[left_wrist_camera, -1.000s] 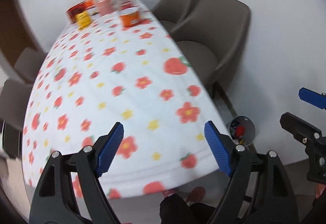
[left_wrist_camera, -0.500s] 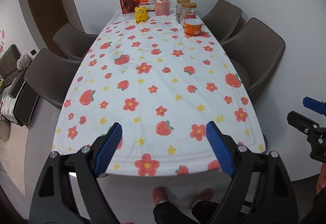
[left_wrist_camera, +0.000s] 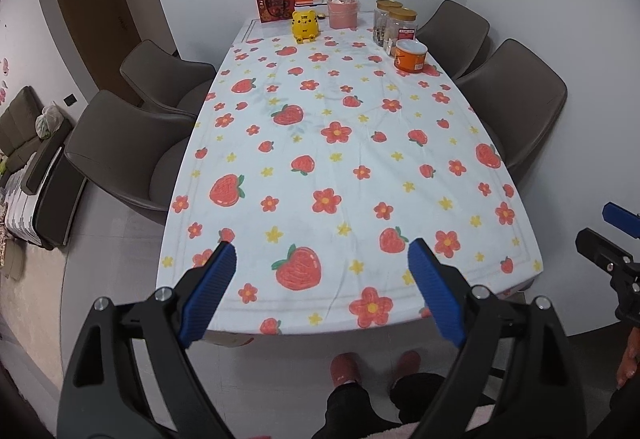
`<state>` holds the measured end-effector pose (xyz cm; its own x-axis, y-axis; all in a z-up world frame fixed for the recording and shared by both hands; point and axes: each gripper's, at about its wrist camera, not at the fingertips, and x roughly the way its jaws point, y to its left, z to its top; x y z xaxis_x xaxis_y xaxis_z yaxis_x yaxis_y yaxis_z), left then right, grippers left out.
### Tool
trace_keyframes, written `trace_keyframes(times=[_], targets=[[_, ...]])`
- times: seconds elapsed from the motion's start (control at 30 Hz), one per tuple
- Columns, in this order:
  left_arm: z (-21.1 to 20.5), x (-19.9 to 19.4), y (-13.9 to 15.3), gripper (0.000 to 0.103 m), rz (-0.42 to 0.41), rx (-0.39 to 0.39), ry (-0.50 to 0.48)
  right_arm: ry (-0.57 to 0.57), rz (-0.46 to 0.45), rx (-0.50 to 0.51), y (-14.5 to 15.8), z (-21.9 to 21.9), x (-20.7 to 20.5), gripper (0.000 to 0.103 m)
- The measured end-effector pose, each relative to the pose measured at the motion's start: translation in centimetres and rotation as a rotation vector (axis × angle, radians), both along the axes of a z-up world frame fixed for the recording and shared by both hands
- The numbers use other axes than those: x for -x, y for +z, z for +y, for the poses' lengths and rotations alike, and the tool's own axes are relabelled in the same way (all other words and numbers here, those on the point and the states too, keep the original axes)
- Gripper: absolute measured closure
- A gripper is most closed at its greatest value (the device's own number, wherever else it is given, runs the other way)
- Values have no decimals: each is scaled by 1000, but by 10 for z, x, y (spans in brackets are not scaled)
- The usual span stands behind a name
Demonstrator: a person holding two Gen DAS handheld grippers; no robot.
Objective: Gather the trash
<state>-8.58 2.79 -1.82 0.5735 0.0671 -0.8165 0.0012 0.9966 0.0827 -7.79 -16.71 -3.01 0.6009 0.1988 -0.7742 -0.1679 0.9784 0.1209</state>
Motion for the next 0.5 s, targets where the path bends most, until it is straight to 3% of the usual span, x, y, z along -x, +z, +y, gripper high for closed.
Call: trace_keyframes(times=[0.5], targets=[[3, 16, 21, 16, -21, -18, 47, 20, -38, 45, 25, 7, 13, 19]])
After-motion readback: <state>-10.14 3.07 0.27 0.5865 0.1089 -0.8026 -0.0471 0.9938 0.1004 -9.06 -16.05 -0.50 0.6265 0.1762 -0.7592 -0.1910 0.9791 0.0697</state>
